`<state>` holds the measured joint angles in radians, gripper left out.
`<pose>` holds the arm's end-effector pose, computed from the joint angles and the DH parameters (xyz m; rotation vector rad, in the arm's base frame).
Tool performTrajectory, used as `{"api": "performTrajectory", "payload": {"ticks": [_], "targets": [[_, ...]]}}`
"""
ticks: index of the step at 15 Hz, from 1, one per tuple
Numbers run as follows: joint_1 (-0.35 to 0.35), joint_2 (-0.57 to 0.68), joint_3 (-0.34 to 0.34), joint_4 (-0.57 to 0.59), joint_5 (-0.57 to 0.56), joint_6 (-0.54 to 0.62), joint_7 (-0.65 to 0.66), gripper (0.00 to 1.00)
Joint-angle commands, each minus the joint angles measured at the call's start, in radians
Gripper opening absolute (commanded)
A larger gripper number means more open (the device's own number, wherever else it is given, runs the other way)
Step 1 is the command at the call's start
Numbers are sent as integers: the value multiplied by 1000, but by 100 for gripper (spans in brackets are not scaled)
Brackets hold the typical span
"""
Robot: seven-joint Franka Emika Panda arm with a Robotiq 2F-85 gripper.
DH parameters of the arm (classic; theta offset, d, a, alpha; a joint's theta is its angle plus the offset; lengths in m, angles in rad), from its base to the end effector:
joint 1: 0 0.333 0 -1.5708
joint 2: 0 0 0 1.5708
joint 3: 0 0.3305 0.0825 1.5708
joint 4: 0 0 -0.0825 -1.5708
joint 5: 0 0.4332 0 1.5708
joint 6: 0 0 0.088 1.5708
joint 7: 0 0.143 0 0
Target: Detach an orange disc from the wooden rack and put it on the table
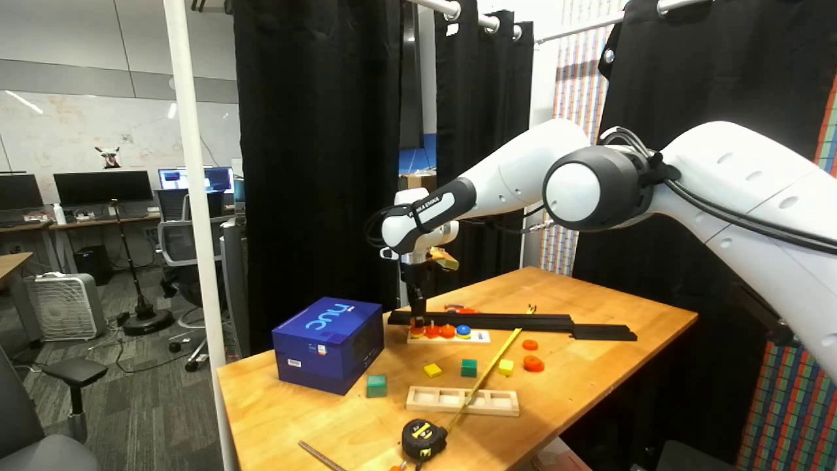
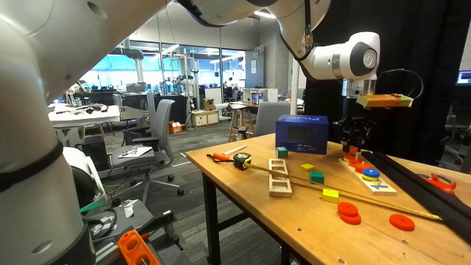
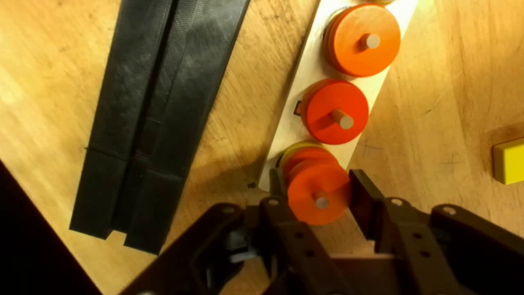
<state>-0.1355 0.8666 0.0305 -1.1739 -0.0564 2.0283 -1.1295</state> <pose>0.8095 -0.0965 0.2178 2.7135 1.5520 -0.0396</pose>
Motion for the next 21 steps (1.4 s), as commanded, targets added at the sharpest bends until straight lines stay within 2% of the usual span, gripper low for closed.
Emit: {"api": "performTrajectory", "payload": {"ticks": [1,5,7,14,19,21], "targets": [[-3,-54,6,-14,-6,-15,12,19],[-9,-125,3,-72,1,12,30,19],[-21,-180,-3,-143,10,38,58,19],[-109,-379,-14,-494,87,188,162,18],[-155,-485,-16,-753,167,328,157,18],[-169,-497,-16,-815,199,371,144,18]]}}
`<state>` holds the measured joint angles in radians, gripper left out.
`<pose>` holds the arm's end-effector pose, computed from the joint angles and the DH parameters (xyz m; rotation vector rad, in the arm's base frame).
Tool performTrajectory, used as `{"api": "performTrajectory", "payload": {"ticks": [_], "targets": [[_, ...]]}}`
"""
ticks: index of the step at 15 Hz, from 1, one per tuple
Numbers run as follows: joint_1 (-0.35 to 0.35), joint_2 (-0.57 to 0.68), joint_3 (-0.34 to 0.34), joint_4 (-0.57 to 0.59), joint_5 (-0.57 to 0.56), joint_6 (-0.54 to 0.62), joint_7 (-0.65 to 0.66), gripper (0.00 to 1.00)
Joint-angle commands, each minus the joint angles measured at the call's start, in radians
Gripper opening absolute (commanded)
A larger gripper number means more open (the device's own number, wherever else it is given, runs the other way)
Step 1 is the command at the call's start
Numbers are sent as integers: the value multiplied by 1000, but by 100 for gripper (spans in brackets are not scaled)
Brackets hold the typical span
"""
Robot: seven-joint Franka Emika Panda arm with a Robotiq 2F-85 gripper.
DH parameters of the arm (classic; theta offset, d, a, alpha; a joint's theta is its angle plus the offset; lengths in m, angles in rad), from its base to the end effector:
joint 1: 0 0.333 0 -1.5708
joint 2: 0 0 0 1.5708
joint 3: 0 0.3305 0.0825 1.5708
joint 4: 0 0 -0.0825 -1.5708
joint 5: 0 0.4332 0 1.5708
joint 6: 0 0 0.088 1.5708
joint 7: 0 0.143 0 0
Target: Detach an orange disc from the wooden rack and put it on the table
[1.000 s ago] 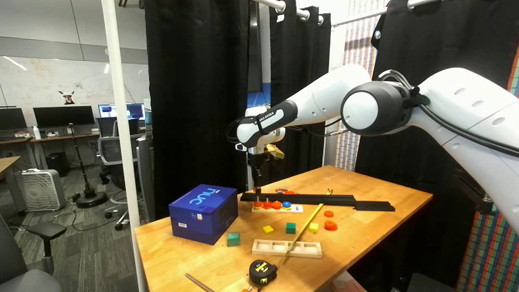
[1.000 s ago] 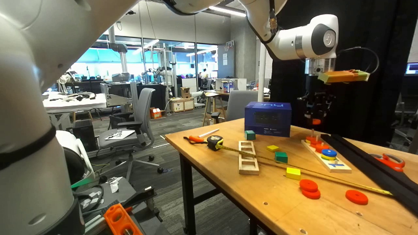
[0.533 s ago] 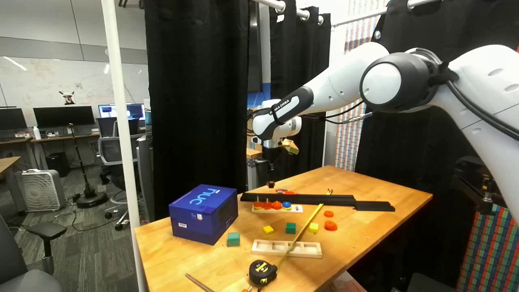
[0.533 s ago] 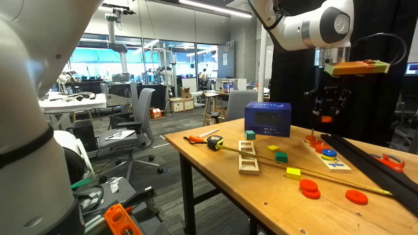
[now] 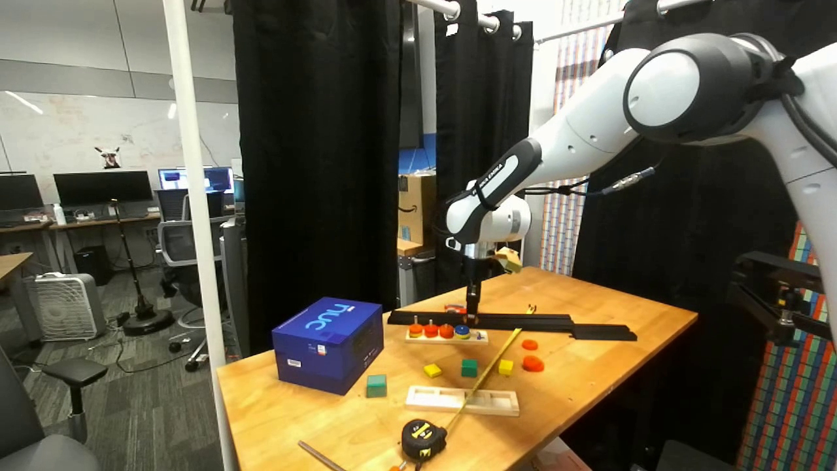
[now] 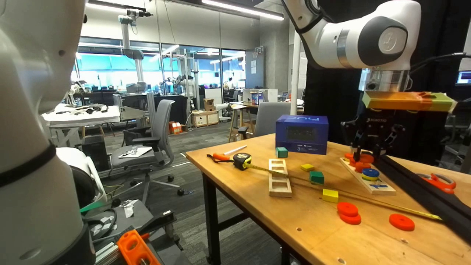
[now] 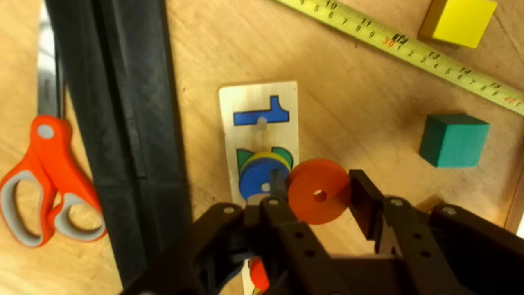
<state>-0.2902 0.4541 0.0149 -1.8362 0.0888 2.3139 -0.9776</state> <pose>0.6658 -0.1842 0.2297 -2.9373 -0.9756 -0.0954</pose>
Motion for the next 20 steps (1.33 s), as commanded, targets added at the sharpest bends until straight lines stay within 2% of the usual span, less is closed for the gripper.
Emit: {"api": "performTrajectory", "payload": {"ticks": [1,6,14,15,16,20], "targets": [[-19,-86,-1,-176,69,100,-12,18],[-45,-84,4,-252,135,153,-35,18],[-61,-78,3,-290,168,175,-46,18],[-58,-78,-1,-289,164,167,-35,67],[-59,-77,0,-290,166,169,-38,67],[-59,-82,-3,-292,163,163,-32,97]]}}
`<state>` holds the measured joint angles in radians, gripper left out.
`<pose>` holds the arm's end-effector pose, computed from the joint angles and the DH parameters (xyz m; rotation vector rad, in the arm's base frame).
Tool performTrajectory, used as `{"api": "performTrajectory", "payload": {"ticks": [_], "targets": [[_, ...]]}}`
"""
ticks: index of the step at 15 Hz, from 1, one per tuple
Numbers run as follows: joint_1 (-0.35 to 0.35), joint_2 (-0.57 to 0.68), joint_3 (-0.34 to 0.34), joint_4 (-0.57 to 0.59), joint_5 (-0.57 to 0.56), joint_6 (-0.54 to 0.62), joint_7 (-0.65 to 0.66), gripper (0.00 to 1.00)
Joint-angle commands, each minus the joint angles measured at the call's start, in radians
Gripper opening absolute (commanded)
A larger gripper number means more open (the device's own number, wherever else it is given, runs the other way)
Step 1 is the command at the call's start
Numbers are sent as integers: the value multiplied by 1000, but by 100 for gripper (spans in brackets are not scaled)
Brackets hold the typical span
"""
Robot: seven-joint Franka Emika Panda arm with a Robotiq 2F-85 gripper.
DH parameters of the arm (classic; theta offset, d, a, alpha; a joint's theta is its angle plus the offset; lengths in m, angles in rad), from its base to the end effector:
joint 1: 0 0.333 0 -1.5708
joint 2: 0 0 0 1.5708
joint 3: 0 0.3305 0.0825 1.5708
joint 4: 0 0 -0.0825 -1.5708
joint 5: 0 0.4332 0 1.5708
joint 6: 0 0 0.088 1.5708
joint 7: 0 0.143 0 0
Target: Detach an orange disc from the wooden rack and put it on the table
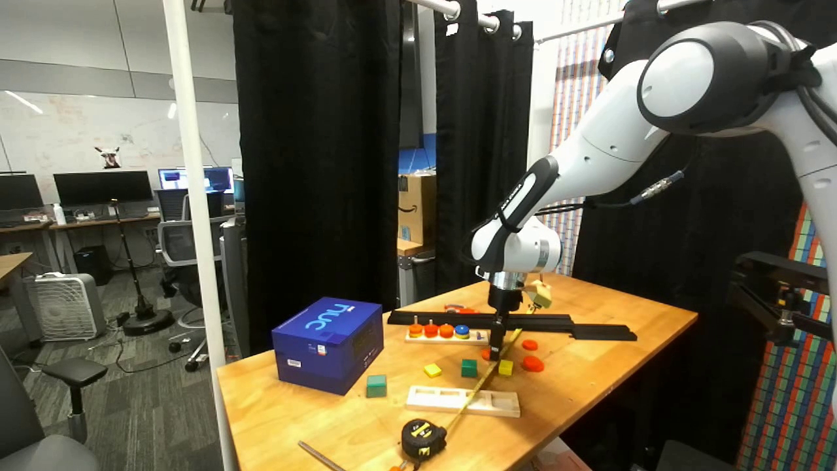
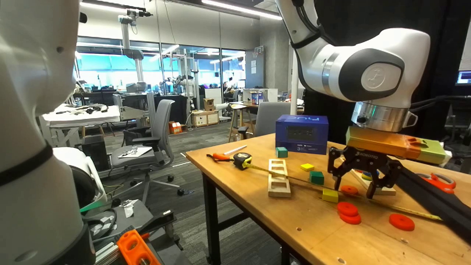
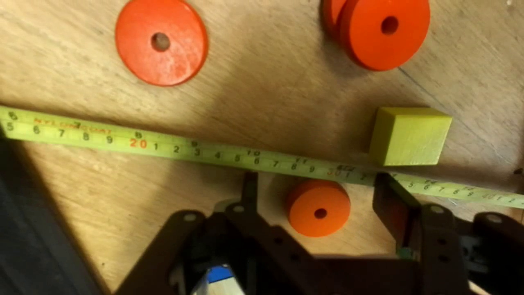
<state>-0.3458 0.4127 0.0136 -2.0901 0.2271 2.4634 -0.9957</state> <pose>0.5834 -0.1959 0.1581 -2.9154 -0.7173 -0.0868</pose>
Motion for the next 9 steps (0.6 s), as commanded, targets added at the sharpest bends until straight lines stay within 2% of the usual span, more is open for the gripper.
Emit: {"api": "performTrajectory", "payload": {"ticks": [1,5,9], "targets": [[-3,-46,-2,-41,23,13,-12,100],[16,-132,-23,-88,-5,-6,31,100],[54,-323,-63,-184,-31,-79,156,100]]}}
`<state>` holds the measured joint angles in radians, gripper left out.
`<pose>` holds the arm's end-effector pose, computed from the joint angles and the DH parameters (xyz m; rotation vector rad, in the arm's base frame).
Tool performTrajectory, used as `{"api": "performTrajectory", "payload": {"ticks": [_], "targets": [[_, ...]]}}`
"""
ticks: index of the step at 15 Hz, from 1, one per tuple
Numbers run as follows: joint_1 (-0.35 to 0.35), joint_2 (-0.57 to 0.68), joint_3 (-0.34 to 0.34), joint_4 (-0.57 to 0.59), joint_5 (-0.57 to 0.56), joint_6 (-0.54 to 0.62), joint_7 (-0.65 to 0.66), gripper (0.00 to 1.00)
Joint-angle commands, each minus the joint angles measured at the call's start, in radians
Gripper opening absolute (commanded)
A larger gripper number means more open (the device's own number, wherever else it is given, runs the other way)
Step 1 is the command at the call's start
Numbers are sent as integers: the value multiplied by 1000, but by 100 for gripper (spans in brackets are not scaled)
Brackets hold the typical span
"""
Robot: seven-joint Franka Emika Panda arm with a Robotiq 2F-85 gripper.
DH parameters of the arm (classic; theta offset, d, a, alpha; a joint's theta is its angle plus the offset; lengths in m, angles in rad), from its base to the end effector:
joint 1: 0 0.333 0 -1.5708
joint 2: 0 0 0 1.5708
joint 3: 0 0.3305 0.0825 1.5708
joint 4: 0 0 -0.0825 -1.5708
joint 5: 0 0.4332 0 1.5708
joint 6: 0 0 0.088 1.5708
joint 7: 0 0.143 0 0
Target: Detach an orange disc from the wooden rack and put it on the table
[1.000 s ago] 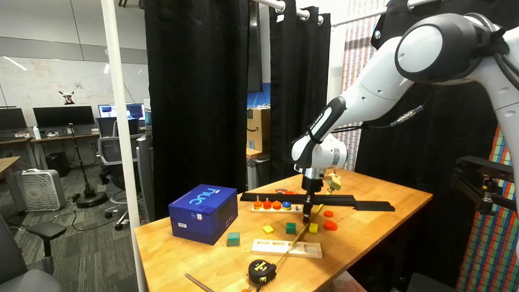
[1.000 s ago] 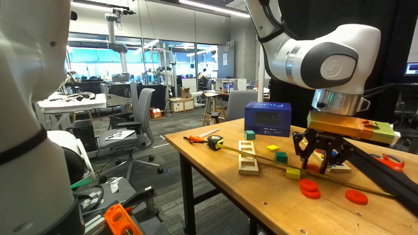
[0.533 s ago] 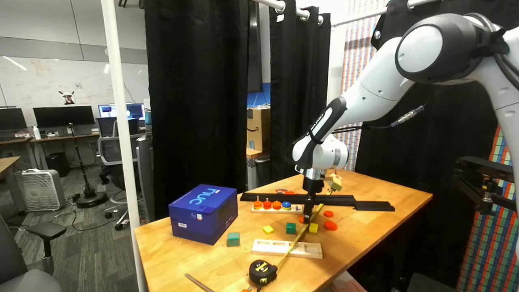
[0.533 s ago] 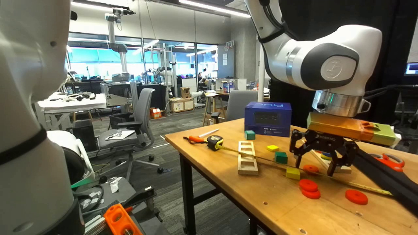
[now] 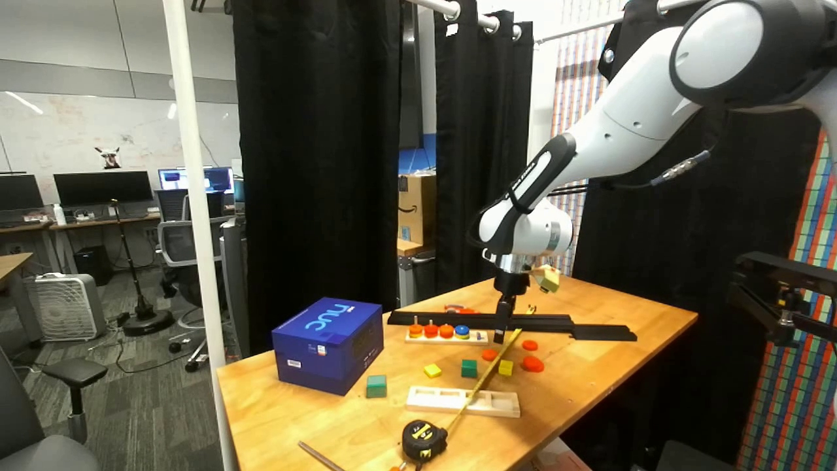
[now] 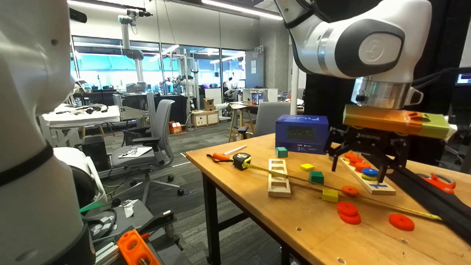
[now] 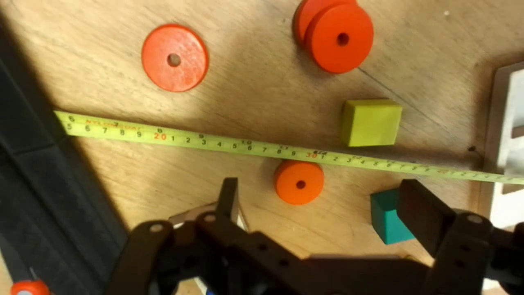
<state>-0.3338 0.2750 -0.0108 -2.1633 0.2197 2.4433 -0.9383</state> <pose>0.5678 -0.1982 0.2094 -2.9624 -0.6406 -0.1322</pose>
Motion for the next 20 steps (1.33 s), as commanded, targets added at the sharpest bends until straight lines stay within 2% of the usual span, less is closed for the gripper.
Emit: {"api": "performTrajectory", "payload": {"ticks": [1,6,7,8,10,13,16,20], "targets": [[55,-236,-52,-133,-33,-84,153,100],[114,-512,-88,-239,-148,-207,528,100],[77,-566,-40,-254,-164,-246,606,100],[125,-624,-74,-270,-189,-283,680,100],[138,-735,-57,-296,-210,-374,797,100],[161,-899,-27,-346,-219,-450,938,100],[183,-1020,2,-384,-225,-483,990,100],[249,-1104,-13,-389,-191,-622,925,100]]}}
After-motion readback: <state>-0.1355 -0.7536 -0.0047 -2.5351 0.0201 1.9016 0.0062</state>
